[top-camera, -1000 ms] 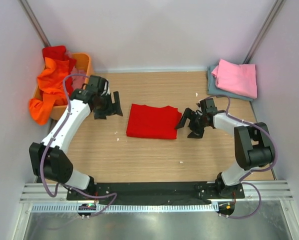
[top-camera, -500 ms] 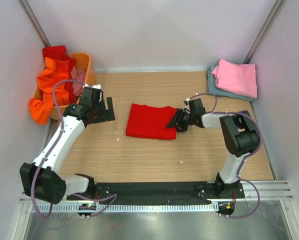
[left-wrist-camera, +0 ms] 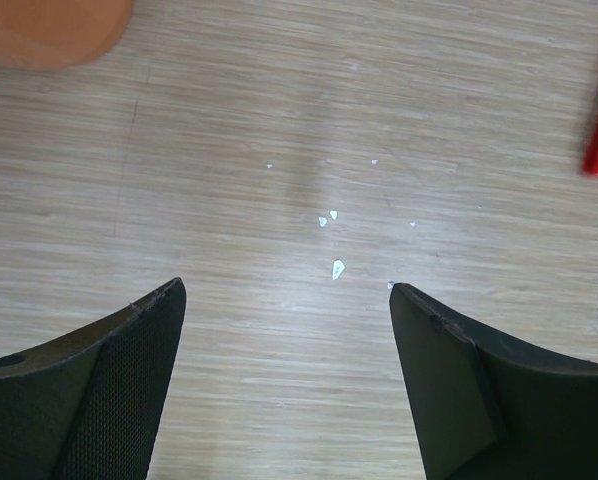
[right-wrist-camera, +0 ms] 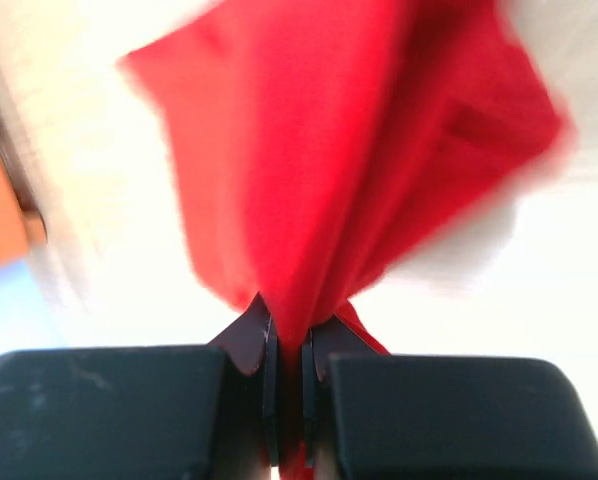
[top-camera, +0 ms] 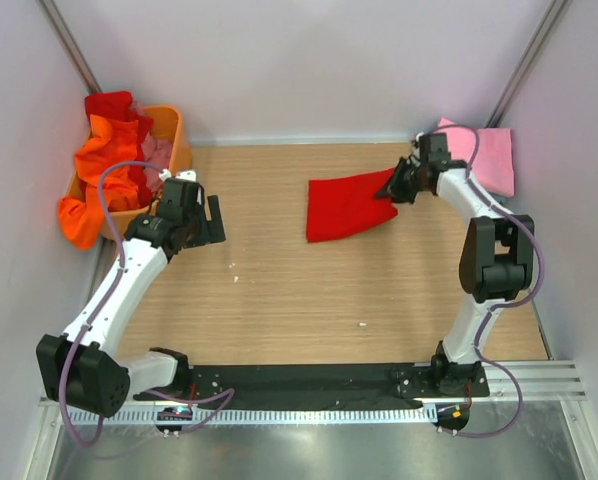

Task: Fold and stack the t-shirts
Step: Neatly place the folded tshirt to the corner

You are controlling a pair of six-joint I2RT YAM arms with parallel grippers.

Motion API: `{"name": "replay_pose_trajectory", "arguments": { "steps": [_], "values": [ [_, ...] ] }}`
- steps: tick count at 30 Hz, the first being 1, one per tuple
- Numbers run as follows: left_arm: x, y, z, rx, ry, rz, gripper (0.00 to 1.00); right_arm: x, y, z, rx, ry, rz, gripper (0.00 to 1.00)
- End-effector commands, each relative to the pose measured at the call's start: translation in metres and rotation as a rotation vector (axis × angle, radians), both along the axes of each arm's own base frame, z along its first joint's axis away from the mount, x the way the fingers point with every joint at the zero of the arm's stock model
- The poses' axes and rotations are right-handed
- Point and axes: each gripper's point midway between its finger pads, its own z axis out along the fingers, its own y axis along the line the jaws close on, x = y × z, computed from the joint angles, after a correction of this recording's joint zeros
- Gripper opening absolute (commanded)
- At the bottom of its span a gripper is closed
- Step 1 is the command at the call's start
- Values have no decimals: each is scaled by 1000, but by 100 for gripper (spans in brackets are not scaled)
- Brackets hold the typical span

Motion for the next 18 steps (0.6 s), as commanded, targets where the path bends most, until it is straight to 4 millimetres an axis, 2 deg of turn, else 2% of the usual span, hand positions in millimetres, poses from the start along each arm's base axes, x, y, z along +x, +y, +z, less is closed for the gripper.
{"name": "replay_pose_trajectory", "arguments": {
  "steps": [1,3,4,6,7,8,9,10,11,12,14,15,17,18],
  "values": [
    [7,4,12,18,-63,5,83,12,-35,25,-127,11,15,1],
    [6,3,11,14,-61,3,84,20,-42,26,-159,30,26,1],
    [6,3,10,14,-59,3,84,28,-60,28,-188,43,13,1],
    [7,3,8,13,-53,2,83,45,-69,47,-221,-10,8,1],
    [7,2,6,13,-48,-1,84,47,-75,37,-263,21,20,1],
    [7,2,3,15,-36,-2,83,50,-77,41,-275,17,31,1],
    [7,1,2,13,-33,-4,83,58,-78,59,-288,-13,43,1],
    [7,0,1,11,-27,-7,83,64,-81,48,-308,6,67,1],
    [7,-1,0,11,-21,-9,83,70,-82,51,-317,-1,81,1],
    [7,-2,0,9,-19,-12,83,81,-84,70,-329,-55,80,1],
    [7,-1,0,9,-21,-9,83,91,-85,74,-310,-105,97,1],
    [7,-1,-1,11,-20,-8,83,99,-88,83,-313,-148,101,1],
    [7,-1,-2,13,-15,-9,83,107,-90,82,-306,-172,118,1],
    [7,-1,-5,16,-7,-9,83,113,-87,91,-291,-217,133,1]
  ]
}}
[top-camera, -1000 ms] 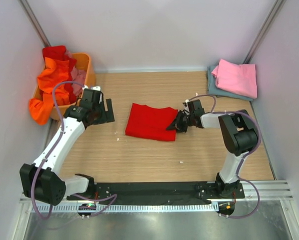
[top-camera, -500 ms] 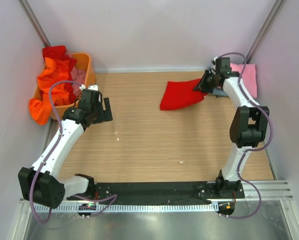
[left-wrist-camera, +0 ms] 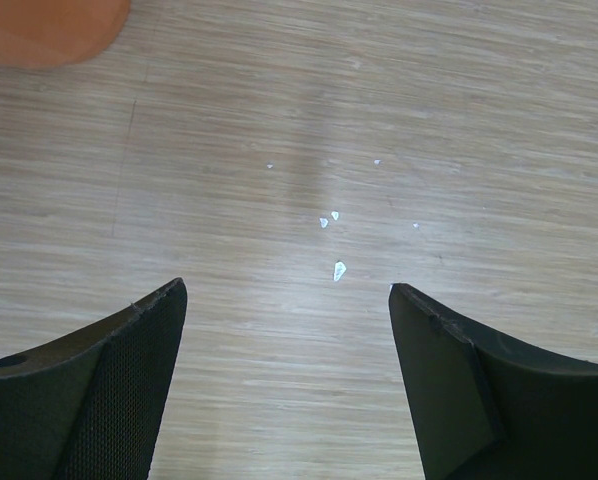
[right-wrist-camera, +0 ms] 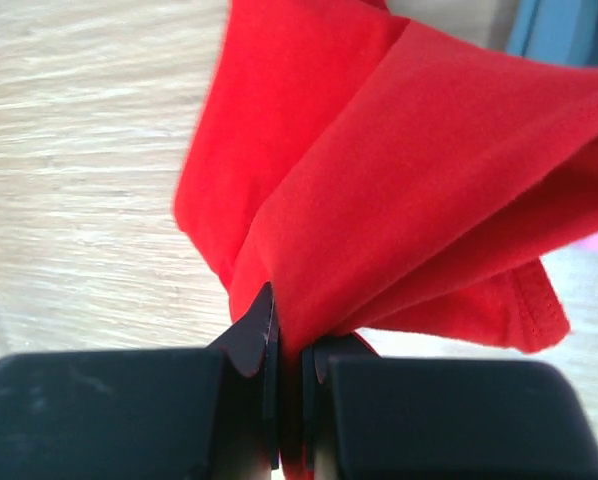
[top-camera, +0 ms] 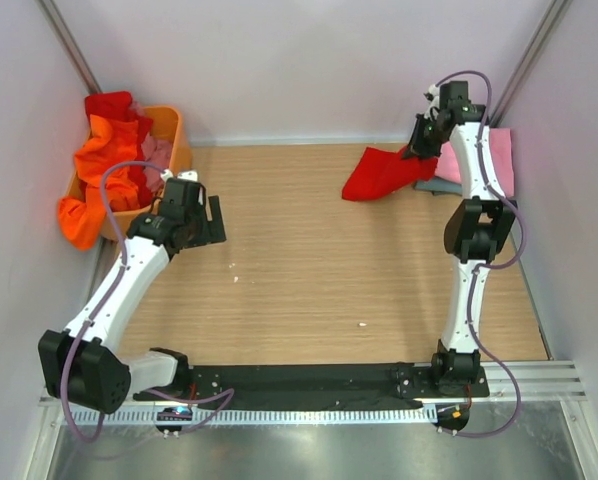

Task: Fold and stack the t-shirts
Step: Neatly place the folded tshirt to the corner

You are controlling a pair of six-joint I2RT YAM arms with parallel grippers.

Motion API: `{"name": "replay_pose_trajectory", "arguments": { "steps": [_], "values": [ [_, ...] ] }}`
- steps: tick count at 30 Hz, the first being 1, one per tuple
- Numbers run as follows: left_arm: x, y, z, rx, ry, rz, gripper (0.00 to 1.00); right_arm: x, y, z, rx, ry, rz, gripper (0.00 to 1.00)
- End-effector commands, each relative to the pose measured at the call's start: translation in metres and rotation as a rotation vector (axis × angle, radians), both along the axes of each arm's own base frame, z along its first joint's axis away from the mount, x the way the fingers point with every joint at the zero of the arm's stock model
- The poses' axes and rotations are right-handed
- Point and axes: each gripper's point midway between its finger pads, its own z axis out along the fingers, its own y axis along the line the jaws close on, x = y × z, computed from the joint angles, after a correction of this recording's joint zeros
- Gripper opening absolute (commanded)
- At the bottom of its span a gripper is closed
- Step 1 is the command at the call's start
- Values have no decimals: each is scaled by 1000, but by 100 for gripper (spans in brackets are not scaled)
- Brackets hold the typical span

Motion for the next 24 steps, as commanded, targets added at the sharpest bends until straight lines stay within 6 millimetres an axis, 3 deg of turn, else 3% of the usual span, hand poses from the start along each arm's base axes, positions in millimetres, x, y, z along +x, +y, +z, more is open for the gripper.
{"name": "replay_pose_trajectory", "arguments": {
  "steps": [1,4,5,6,8,11,12,13,14,15,16,17,20,21,22,23,24],
  "values": [
    [6,-2,-1,8,-15,-10,83,12,3,41,28,-140,92,1],
    [6,-2,-2,12,-6,-14,83,3,41,42,212,-110,183,1],
    [6,-1,-2,17,-6,-10,83,-6,61,52,236,-105,214,1],
    [6,0,-2,20,-6,-7,83,-15,66,33,229,-49,202,1],
    [5,1,-2,24,-9,-5,83,-39,104,24,206,-4,226,1],
    [5,2,-3,32,-4,-2,83,-82,114,-5,275,76,111,1],
    [5,2,-3,32,-1,-3,83,-104,115,-38,310,122,83,1],
    [6,2,-3,32,-1,-3,83,-117,115,-32,323,113,56,1],
    [5,1,-4,31,2,-4,83,-129,110,-42,302,128,35,1],
    [5,1,-4,29,3,-6,83,-154,101,-69,263,202,5,1],
    [5,0,-4,28,3,-7,83,-163,95,-65,242,187,-17,1],
    [5,0,-5,26,5,-9,83,-184,90,-86,221,229,-40,1],
    [5,-1,-4,22,5,-12,83,-217,103,-85,298,232,20,1],
    [5,-2,-3,18,-1,-13,83,-240,98,-100,274,288,23,1],
    [4,-2,-3,13,-1,-9,83,-249,91,-107,228,308,18,2],
    [4,-3,-3,5,-2,-8,83,-256,80,-112,163,311,13,12],
    [4,-6,-4,-4,2,-9,83,-267,52,-125,8,348,-59,31]
  ]
}}
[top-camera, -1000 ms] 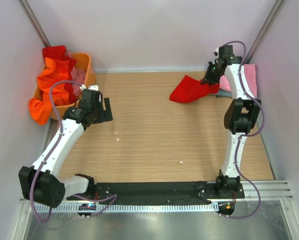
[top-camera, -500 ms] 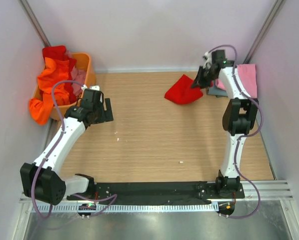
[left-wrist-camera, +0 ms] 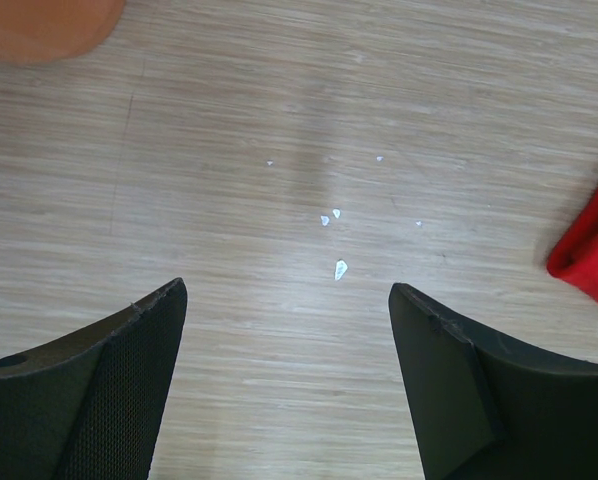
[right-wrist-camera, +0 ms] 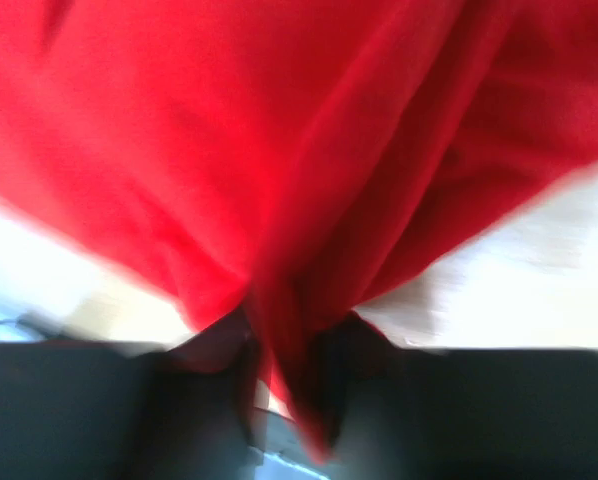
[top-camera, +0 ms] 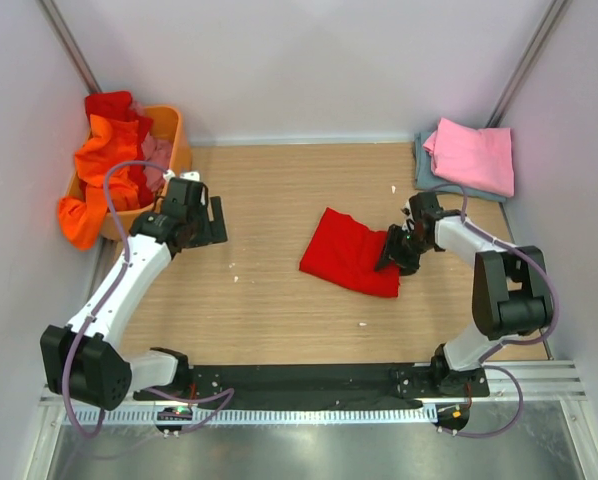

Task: Fold and stack the t-shirts
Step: Neatly place the folded tshirt to the corner

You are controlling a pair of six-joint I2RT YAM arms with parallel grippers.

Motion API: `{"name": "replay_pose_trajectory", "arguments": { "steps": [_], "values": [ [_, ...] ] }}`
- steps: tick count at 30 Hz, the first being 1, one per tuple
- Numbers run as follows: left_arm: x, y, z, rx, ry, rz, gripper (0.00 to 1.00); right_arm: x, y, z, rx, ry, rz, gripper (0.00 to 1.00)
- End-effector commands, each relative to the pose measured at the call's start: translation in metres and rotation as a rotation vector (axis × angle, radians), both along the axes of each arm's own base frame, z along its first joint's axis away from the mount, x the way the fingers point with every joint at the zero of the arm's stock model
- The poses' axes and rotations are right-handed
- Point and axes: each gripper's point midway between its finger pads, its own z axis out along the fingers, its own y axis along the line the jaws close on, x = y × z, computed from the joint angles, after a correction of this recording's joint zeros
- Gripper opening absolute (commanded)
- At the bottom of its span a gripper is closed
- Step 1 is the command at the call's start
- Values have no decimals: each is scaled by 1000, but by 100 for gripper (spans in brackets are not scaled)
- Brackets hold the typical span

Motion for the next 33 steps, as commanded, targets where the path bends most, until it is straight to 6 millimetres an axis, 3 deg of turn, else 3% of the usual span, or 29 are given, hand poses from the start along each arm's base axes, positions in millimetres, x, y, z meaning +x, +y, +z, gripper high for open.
{"name": "replay_pose_trajectory", "arguments": {
  "steps": [1,5,9,13,17,19,21,28,29,32,33],
  "values": [
    [4,-10,3,-29,-14,-12,83,-12,-44,-11,-262,-21,-21,59],
    [5,-48,5,-117,4,-41,82,-14,-47,13,-268,-95,-70,89],
    [0,-123,0,-170,11,-180,84,-5,-58,56,-293,-238,-193,96],
    [16,-168,-21,-305,61,-212,84,-2,-73,54,-301,-252,-253,100],
    [33,-198,-50,-378,99,-243,85,11,-70,29,-209,-250,-259,100],
    [35,-206,-55,-398,123,-251,84,18,-74,21,-164,-255,-284,100],
    [35,-206,-58,-399,133,-251,84,26,-64,11,-83,-262,-282,100],
    [22,-180,-44,-311,101,-246,84,35,-58,-24,-7,-238,-298,96],
    [17,-173,-44,-280,109,-251,84,34,-58,-30,-6,-235,-302,94],
    [9,-154,-28,-222,75,-241,84,30,-54,-46,10,-200,-301,73],
    [7,-150,-23,-213,69,-246,85,29,-53,-51,20,-189,-300,62]
  ]
}}
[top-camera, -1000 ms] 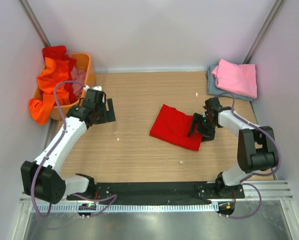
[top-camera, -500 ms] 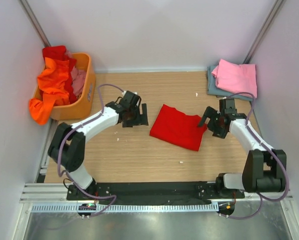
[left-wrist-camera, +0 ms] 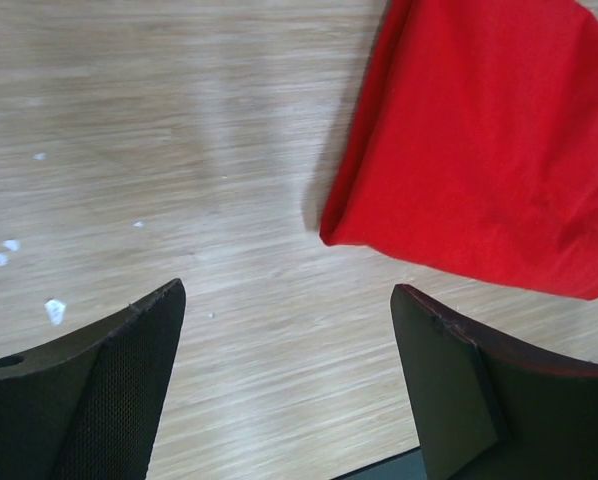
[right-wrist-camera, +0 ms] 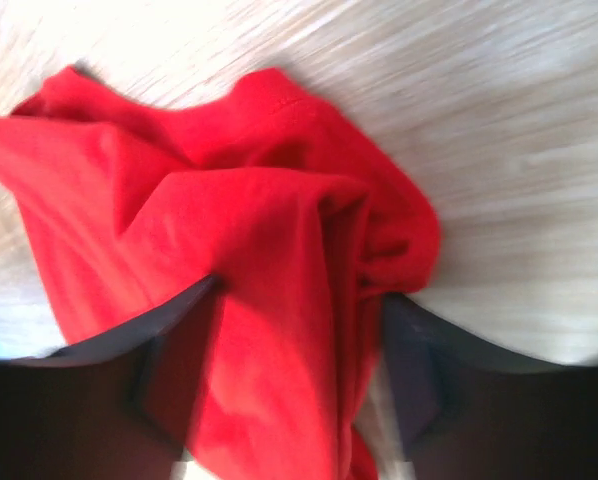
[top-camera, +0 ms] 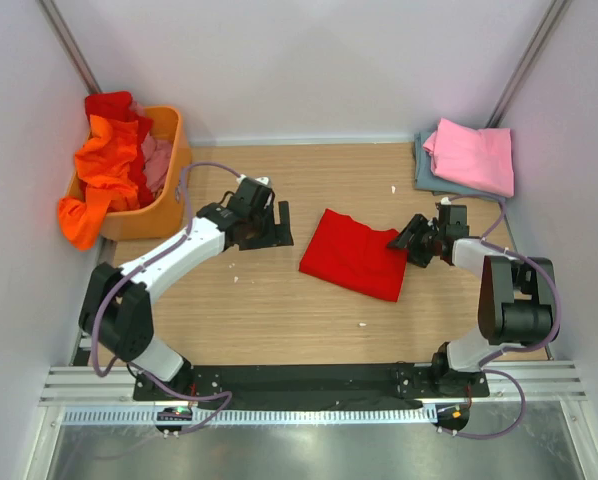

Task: Fold and stack the t-shirts
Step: Neatly place the folded tshirt to the corner

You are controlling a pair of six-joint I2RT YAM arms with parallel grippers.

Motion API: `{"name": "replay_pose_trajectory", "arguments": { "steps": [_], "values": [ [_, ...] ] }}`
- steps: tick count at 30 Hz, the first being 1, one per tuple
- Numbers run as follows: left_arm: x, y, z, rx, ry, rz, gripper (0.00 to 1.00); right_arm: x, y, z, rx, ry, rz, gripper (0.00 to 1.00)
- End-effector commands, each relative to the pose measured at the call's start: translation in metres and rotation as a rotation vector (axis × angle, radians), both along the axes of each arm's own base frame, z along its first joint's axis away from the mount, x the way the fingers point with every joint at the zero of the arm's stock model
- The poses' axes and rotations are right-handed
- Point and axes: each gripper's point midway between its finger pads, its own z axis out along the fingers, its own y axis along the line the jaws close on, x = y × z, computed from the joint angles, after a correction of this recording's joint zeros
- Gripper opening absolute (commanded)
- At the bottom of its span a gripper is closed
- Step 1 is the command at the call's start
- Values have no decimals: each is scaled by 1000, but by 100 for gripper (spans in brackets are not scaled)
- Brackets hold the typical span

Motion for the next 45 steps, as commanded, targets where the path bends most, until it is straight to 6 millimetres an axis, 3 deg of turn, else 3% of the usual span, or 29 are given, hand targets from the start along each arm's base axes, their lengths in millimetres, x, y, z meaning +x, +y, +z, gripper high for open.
{"name": "replay_pose_trajectory", "arguments": {
  "steps": [1,2,3,5,7,8,10,11,13,14,18,20,22,23,24,25,26,27,28,29,31,32,37,45],
  "values": [
    [-8,25,42,46,-100,-1,85,-22,7,-41,42,111,1,56],
    [-14,32,45,63,-91,-4,85,-21,9,-43,53,101,5,48],
    [-16,36,52,77,-109,-12,86,-20,11,-44,64,104,8,25],
    [-30,52,66,111,-115,-18,86,-15,15,-44,87,112,27,2],
    [-40,67,75,158,-131,-26,87,-6,11,-37,50,98,56,1],
    [-53,78,83,172,-140,-27,87,8,2,-23,3,101,46,1],
    [-69,96,79,220,-138,-25,88,26,-4,-2,-39,76,62,1],
    [-74,102,81,225,-148,-20,88,44,-15,20,-106,49,64,1],
    [-88,115,83,227,-176,-12,88,62,-28,41,-182,29,67,1],
    [-94,120,82,233,-179,-8,89,78,-36,62,-218,16,67,1],
    [-106,140,84,232,-233,75,90,112,-66,95,-372,2,94,1],
    [-109,142,94,192,-278,103,91,130,-76,119,-424,-19,82,1],
    [-110,140,96,138,-329,114,92,141,-85,119,-469,-5,83,1],
    [-110,140,95,123,-341,122,93,151,-89,137,-484,-31,72,1],
    [-112,138,86,108,-330,129,94,155,-93,142,-496,-32,66,1],
    [-113,137,91,80,-361,128,94,161,-96,133,-505,-5,72,1],
    [-113,137,92,80,-372,116,94,168,-106,151,-538,-21,40,1],
    [-114,138,94,78,-383,118,95,172,-109,153,-541,-20,32,1],
    [-112,143,96,95,-398,137,98,177,-109,149,-530,-10,27,1],
    [-112,146,97,100,-405,149,99,185,-108,164,-522,-45,20,1],
    [-113,146,95,104,-396,150,99,194,-102,165,-485,-62,23,1],
    [-112,146,94,106,-392,148,99,201,-95,179,-444,-100,20,1],
    [-111,146,92,114,-383,153,99,222,-75,200,-327,-196,15,1],
    [-111,147,91,116,-380,159,99,258,-74,238,-269,-347,-64,1]
  ]
}}
